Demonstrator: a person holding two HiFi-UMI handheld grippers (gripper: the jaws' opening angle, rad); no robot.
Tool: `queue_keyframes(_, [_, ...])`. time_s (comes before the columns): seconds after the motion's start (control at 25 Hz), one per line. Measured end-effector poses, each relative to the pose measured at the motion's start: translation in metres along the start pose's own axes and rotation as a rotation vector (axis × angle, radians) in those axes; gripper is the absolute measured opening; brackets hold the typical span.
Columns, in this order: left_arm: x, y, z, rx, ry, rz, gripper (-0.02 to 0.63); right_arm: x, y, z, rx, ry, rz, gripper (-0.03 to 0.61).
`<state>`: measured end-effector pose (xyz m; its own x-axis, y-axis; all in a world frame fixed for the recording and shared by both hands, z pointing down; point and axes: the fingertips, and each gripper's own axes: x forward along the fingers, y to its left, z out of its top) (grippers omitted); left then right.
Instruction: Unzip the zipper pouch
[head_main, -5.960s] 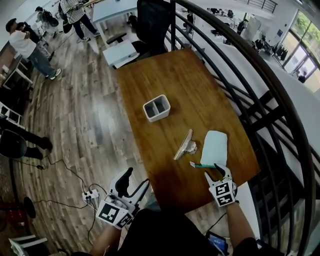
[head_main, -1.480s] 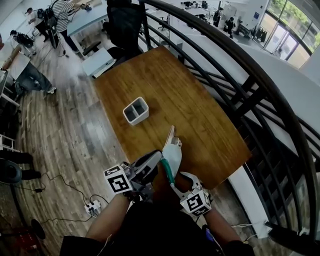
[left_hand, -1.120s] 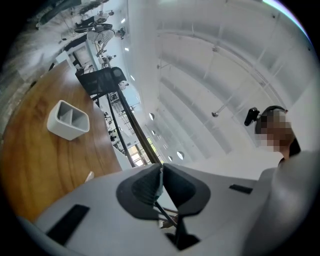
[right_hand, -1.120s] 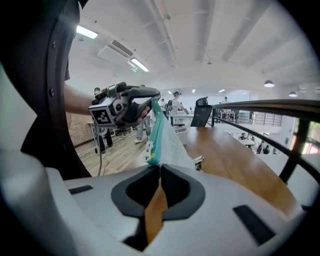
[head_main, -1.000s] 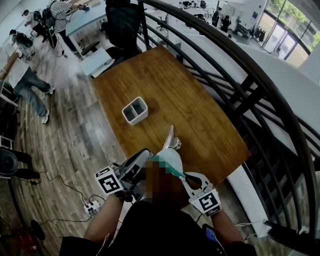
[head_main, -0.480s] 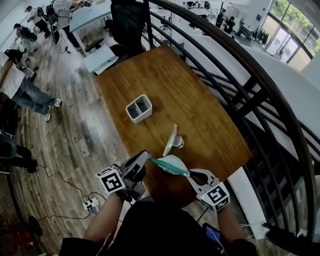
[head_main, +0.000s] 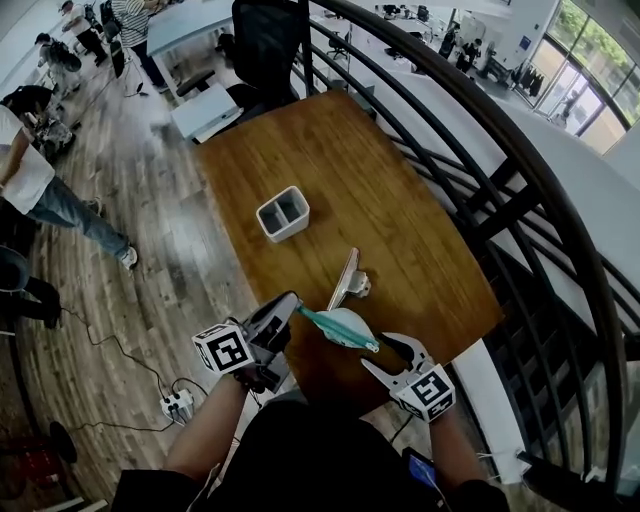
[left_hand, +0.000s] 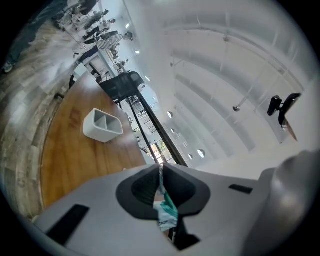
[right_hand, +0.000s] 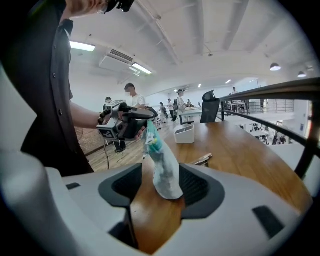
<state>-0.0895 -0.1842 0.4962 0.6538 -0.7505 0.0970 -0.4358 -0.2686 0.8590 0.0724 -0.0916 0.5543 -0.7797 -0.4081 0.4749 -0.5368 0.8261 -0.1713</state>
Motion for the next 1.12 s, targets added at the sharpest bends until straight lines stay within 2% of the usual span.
queue_keyframes(0.16, [0.0, 0.001, 0.003, 0.007, 0.007, 0.007, 0.028, 0.008, -0.002, 0.001, -0.036, -0.011, -0.037, 0.243])
queue_keyframes(0.32, [0.0, 0.005, 0.005, 0.014, 0.018, 0.02, 0.028, 0.021, -0.004, 0.007, -0.035, -0.028, -0.024, 0.233])
queue_keyframes(0.44, [0.001, 0.005, 0.003, 0.025, 0.03, 0.025, 0.028, 0.025, -0.004, 0.018, -0.051, -0.062, -0.023, 0.165])
queue_keyframes(0.56, [0.002, 0.007, 0.004, 0.026, 0.03, 0.031, 0.028, 0.024, -0.004, 0.027, -0.044, -0.089, -0.033, 0.06])
queue_keyframes(0.68, [0.002, 0.006, 0.003, 0.039, 0.041, 0.033, 0.029, 0.021, -0.002, 0.027, -0.042, -0.08, -0.021, 0.054])
queue_keyframes(0.8, [0.002, 0.002, 0.002, 0.097, 0.06, 0.027, 0.032, 0.016, -0.004, 0.03, -0.045, -0.082, -0.028, 0.023])
queue_keyframes(0.84, [0.002, 0.0, 0.001, 0.124, 0.069, 0.027, 0.045, 0.014, -0.005, 0.032, -0.043, -0.084, -0.033, 0.017])
queue_keyframes(0.96, [-0.004, -0.006, 0.002, 0.216, 0.1, 0.045, 0.144, 0.011, -0.009, 0.036, -0.043, -0.086, -0.048, 0.008])
queue_keyframes(1.12, [-0.02, -0.013, 0.012, 0.319, 0.092, 0.098, 0.164, 0.006, -0.016, 0.038, -0.063, -0.077, -0.09, 0.005])
